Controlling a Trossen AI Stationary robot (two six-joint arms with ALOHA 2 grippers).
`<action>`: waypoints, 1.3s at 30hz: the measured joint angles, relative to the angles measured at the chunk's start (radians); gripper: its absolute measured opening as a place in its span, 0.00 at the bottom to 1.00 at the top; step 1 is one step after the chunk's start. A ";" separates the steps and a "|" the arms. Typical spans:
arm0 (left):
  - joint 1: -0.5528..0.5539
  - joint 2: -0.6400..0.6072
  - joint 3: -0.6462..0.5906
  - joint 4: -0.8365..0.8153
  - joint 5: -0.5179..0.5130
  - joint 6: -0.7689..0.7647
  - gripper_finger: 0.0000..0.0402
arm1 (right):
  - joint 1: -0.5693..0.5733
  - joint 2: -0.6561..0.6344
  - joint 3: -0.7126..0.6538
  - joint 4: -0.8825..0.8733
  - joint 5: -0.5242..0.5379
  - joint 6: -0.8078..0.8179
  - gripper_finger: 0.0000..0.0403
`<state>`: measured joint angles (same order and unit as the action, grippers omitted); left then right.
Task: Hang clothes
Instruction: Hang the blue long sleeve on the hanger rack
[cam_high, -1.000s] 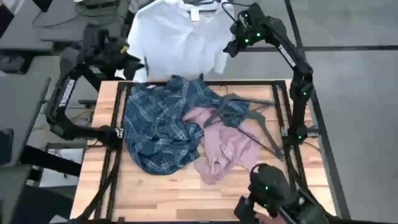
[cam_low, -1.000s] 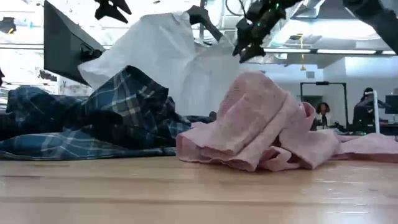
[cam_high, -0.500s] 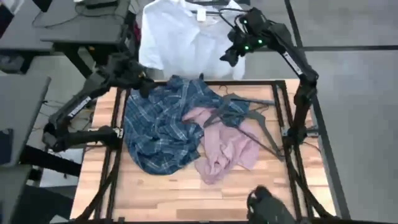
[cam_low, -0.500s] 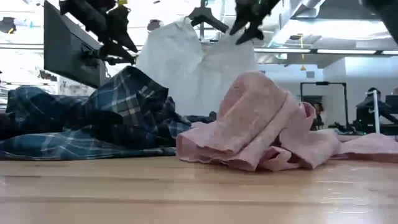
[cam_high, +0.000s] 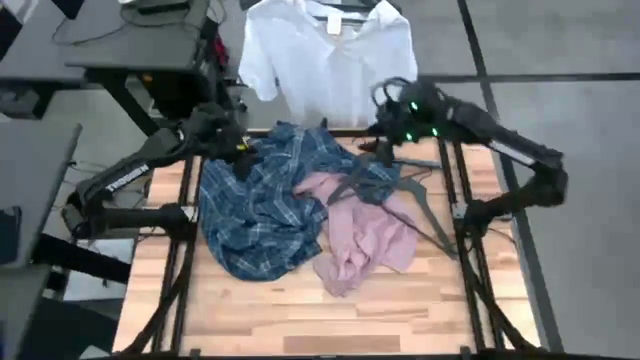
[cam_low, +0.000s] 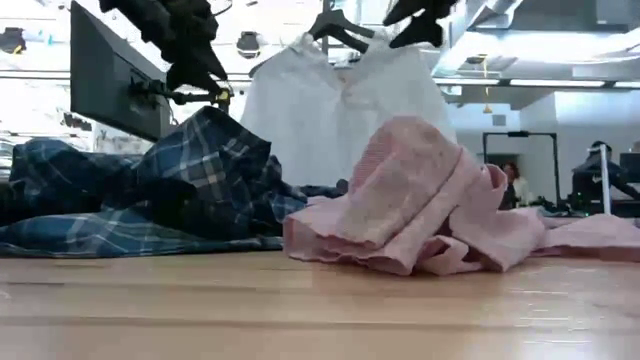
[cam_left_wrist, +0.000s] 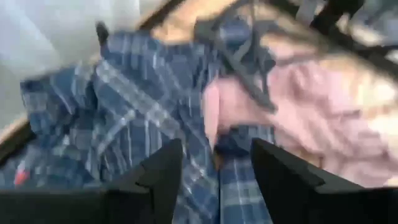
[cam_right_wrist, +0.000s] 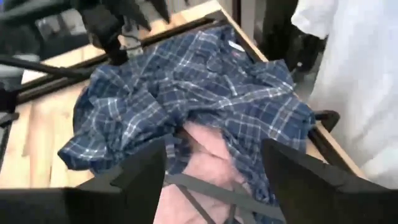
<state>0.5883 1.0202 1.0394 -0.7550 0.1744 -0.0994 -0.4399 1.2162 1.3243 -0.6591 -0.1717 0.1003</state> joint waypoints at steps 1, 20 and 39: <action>-0.025 0.005 0.001 -0.004 -0.024 -0.023 0.43 | 0.005 -0.024 -0.039 0.014 0.001 0.017 0.62; 0.028 0.210 0.021 -0.028 0.045 -0.128 0.43 | -0.148 0.112 -0.192 -0.273 0.005 -0.043 0.62; 0.114 0.224 0.021 -0.074 0.038 0.101 0.43 | -0.559 0.521 -0.191 -0.299 0.178 -0.339 0.62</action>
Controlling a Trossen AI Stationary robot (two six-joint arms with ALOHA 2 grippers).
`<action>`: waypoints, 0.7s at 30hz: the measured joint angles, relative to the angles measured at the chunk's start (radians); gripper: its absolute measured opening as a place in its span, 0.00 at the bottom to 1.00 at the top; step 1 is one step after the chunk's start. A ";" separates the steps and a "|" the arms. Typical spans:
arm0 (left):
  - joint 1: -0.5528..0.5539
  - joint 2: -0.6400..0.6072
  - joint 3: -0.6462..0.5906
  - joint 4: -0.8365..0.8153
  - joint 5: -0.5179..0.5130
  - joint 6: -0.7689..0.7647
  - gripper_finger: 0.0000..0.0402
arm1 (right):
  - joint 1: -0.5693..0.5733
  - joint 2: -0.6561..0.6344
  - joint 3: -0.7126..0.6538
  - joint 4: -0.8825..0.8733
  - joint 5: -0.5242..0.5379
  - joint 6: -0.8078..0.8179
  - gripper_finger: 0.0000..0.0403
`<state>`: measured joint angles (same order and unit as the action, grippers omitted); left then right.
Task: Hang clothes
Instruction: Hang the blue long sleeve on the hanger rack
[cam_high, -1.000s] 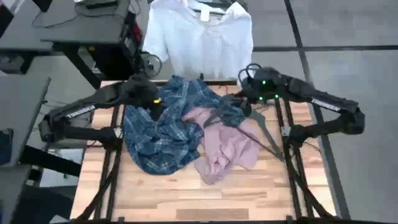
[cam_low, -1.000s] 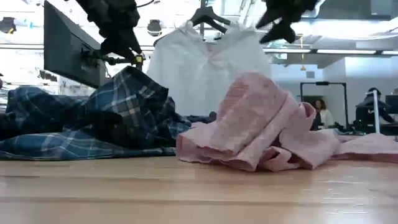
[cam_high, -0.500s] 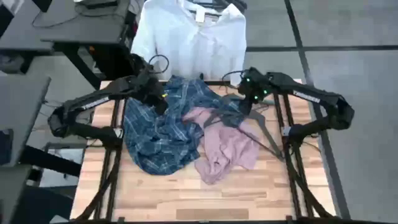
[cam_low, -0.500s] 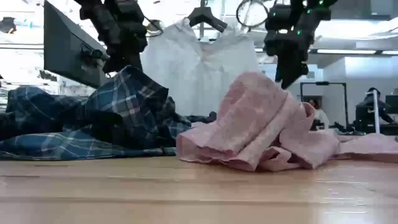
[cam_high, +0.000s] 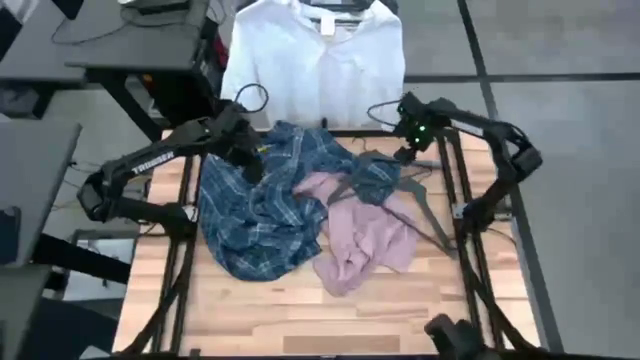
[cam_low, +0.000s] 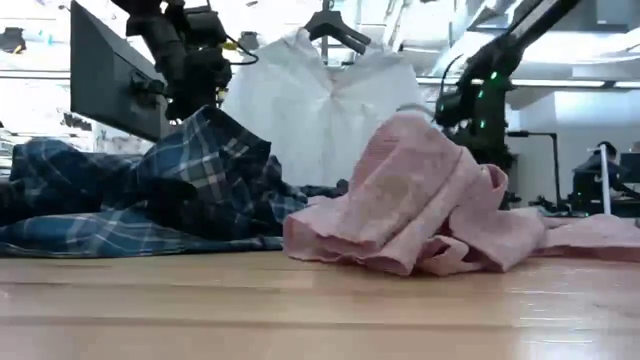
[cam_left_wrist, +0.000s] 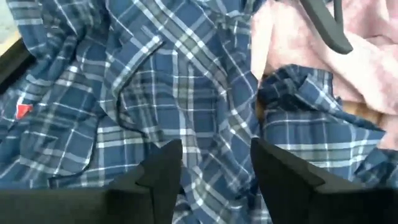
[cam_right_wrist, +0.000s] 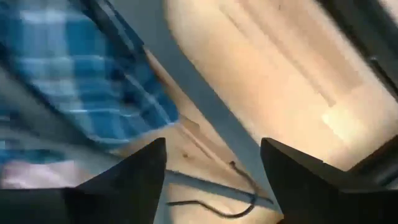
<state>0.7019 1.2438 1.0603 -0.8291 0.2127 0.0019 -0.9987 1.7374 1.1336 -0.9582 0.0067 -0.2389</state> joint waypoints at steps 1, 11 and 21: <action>0.000 0.000 0.000 -0.001 0.000 0.004 0.43 | -0.008 0.029 0.000 0.000 0.016 -0.003 0.62; 0.000 0.000 0.000 0.007 0.000 0.006 0.43 | -0.021 0.219 0.015 -0.017 0.088 -0.002 0.47; 0.000 0.000 0.012 0.006 0.000 -0.007 0.43 | 0.011 0.122 0.027 -0.081 0.110 -0.144 0.22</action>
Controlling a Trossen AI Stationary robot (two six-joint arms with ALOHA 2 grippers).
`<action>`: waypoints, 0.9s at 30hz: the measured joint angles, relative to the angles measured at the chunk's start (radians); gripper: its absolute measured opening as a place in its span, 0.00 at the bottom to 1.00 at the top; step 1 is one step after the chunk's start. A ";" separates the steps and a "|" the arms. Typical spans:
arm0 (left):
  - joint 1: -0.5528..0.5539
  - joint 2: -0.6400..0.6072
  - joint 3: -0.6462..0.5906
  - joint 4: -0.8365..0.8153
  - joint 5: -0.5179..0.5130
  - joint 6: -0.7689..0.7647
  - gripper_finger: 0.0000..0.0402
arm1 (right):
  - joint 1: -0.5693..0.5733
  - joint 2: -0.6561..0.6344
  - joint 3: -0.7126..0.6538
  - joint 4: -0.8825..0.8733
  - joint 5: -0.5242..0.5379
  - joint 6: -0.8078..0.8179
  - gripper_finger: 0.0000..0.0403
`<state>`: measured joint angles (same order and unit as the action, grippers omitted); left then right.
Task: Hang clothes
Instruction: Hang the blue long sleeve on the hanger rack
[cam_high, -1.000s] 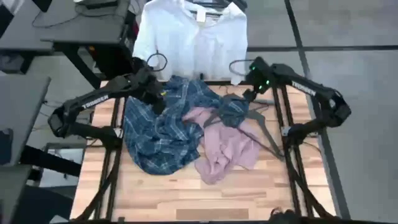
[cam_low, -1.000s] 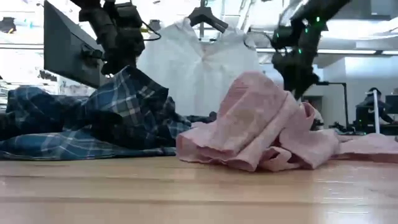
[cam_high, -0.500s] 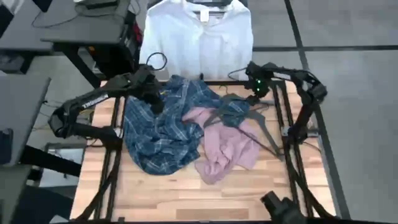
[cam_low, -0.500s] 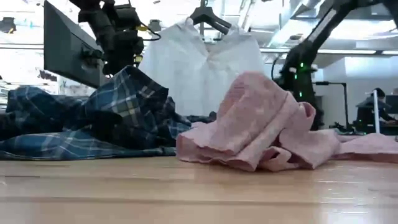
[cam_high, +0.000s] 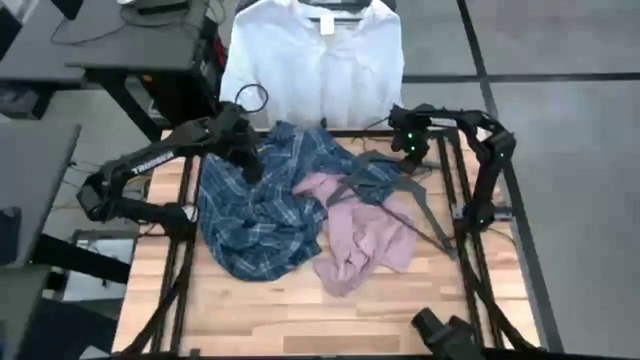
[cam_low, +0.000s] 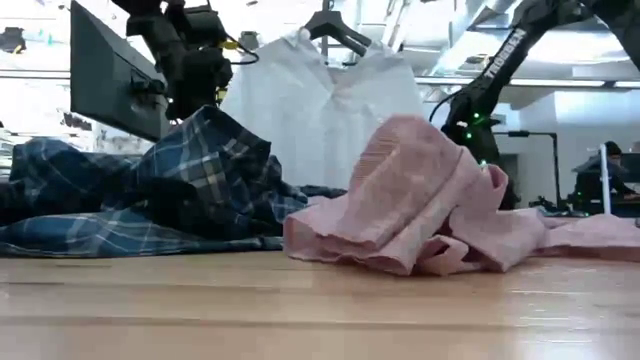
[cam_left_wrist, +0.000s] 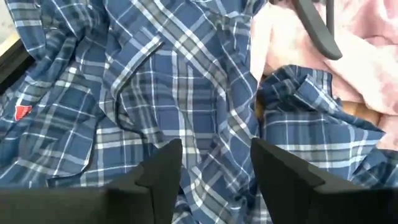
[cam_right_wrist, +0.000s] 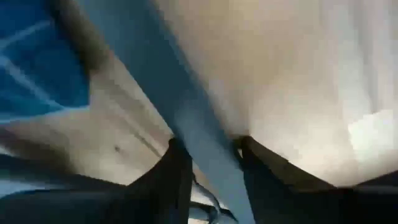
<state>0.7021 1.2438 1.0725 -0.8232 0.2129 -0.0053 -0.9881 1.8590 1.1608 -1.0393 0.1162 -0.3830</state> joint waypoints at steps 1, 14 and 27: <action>0.000 0.000 0.007 0.003 0.000 -0.004 0.43 | 0.003 -0.033 0.009 -0.019 0.002 -0.005 0.21; -0.002 0.000 0.123 0.026 -0.002 -0.019 0.43 | 0.031 -0.379 0.033 0.096 -0.019 0.031 0.01; -0.032 0.000 0.137 0.002 -0.002 -0.070 0.43 | 0.017 -0.436 -0.039 -0.124 -0.204 0.303 0.21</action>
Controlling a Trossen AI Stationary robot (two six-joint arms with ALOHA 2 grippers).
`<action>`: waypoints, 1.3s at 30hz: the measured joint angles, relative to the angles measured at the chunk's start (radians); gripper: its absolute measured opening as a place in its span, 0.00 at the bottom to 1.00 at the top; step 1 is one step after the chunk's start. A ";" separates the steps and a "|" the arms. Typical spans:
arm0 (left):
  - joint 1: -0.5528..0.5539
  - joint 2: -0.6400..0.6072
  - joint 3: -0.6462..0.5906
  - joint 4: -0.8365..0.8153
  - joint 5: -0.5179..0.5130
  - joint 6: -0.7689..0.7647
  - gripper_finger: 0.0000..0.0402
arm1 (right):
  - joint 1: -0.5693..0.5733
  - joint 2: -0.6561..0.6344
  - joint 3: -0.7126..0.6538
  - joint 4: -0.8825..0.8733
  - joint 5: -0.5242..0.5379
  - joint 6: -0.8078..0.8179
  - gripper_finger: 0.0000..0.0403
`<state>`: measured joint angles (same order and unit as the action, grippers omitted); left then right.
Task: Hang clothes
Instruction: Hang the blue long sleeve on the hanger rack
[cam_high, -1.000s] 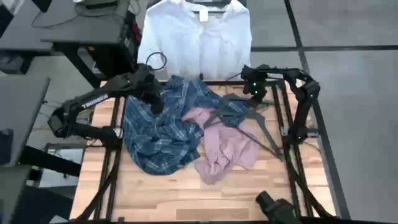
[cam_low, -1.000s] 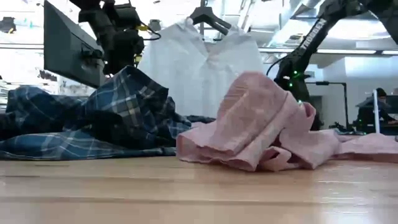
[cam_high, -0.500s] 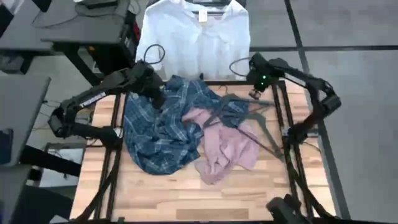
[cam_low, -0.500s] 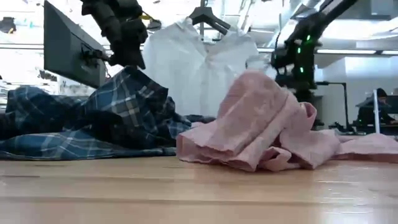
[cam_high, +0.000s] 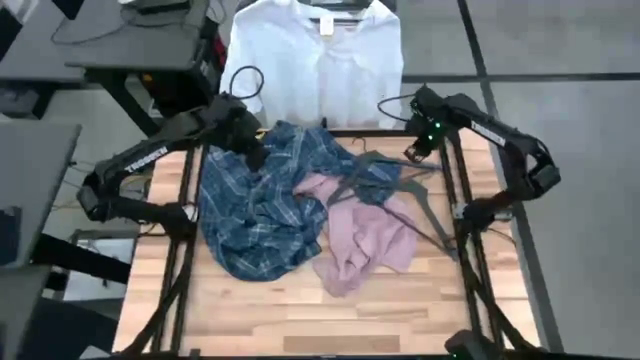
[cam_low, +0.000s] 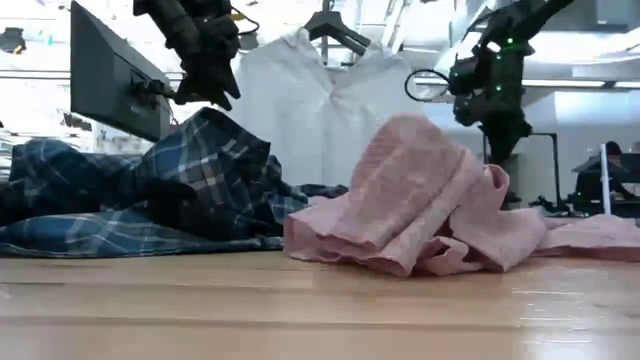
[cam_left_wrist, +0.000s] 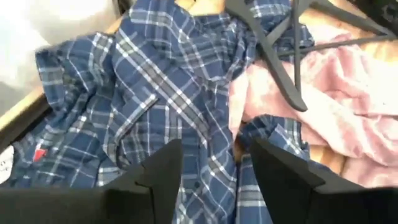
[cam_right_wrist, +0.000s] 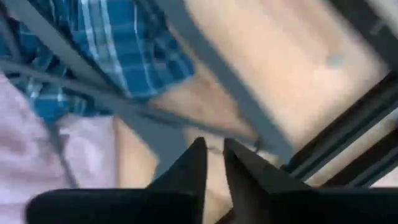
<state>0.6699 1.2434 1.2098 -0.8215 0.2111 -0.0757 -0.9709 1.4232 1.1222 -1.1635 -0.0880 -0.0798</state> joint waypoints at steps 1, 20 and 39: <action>-0.004 0.000 0.000 0.001 0.000 0.000 0.43 | 0.003 -0.009 -0.020 0.007 -0.001 0.004 0.25; -0.015 0.000 0.000 -0.033 0.019 -0.019 0.43 | -0.055 0.263 -0.196 0.521 0.088 -0.177 0.61; -0.020 0.000 -0.001 -0.027 0.015 -0.042 0.43 | -0.056 0.348 -0.180 0.474 0.101 -0.308 0.28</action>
<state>0.6498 1.2436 1.2087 -0.8482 0.2264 -0.1173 -1.0272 1.7717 0.9424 -0.6894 0.0126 -0.3882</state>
